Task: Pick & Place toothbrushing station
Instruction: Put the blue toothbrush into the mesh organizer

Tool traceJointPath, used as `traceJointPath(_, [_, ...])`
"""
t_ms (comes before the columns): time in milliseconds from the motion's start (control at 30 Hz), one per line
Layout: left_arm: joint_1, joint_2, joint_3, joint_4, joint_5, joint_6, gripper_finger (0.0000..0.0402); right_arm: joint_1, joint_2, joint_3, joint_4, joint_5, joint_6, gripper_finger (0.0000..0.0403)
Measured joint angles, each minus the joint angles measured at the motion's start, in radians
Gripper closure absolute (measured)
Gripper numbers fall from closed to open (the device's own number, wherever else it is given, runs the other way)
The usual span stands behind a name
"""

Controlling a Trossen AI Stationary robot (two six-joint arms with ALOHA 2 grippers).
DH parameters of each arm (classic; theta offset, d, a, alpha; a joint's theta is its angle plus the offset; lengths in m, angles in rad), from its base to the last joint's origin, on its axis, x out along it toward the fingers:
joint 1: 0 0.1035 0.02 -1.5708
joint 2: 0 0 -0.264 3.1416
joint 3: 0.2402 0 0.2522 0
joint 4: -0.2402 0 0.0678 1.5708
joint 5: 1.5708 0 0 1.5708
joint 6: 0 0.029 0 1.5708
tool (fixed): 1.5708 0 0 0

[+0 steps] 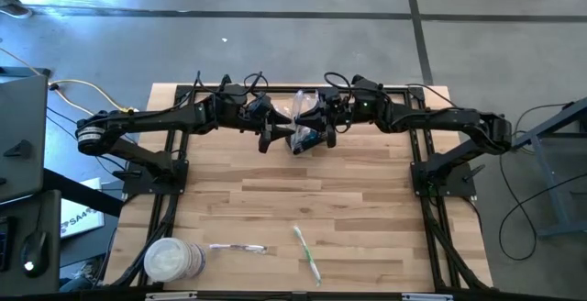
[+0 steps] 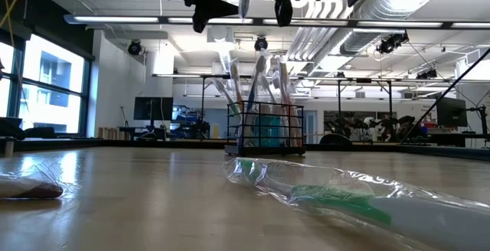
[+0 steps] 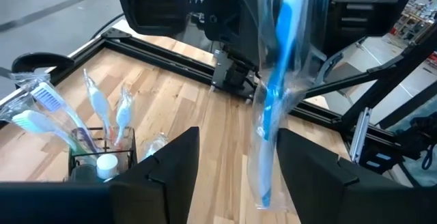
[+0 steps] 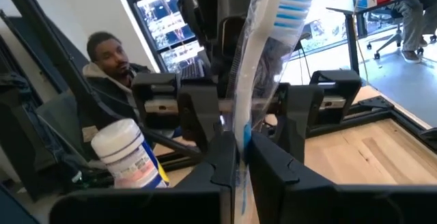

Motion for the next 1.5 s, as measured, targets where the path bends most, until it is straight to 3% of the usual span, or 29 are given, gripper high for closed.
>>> traceJointPath(300, [0.001, -0.001, 0.000, -0.060, 0.002, 0.003, 0.0209, -0.032, -0.024, 0.000, -0.090, -0.051, -0.035, 0.0388])
traceJointPath(567, [0.001, -0.035, 0.000, -0.102, -0.012, 0.054, 0.0209, -0.062, -0.142, 0.000, -0.252, -0.024, -0.128, 0.0388])
traceJointPath(667, [0.001, -0.061, 0.000, -0.105, -0.036, 0.060, 0.0209, -0.065, -0.194, 0.001, -0.336, 0.051, -0.181, 0.0388])
traceJointPath(1000, [0.001, -0.132, 0.000, -0.114, -0.074, 0.123, 0.0209, -0.131, -0.326, 0.000, -0.666, 0.465, -0.294, 0.0388])
traceJointPath(1067, [0.001, -0.135, 0.000, -0.116, -0.074, 0.123, 0.0209, -0.161, -0.325, -0.002, -0.670, 0.492, -0.296, 0.0388])
traceJointPath(1267, [0.001, -0.134, 0.000, -0.148, -0.074, 0.123, 0.0209, -0.240, -0.261, -0.070, -0.513, 0.440, -0.296, 0.0388])
traceJointPath(1500, [0.000, -0.134, 0.000, -0.180, -0.074, 0.120, 0.0209, -0.254, -0.172, -0.139, -0.316, 0.409, -0.295, 0.0388])
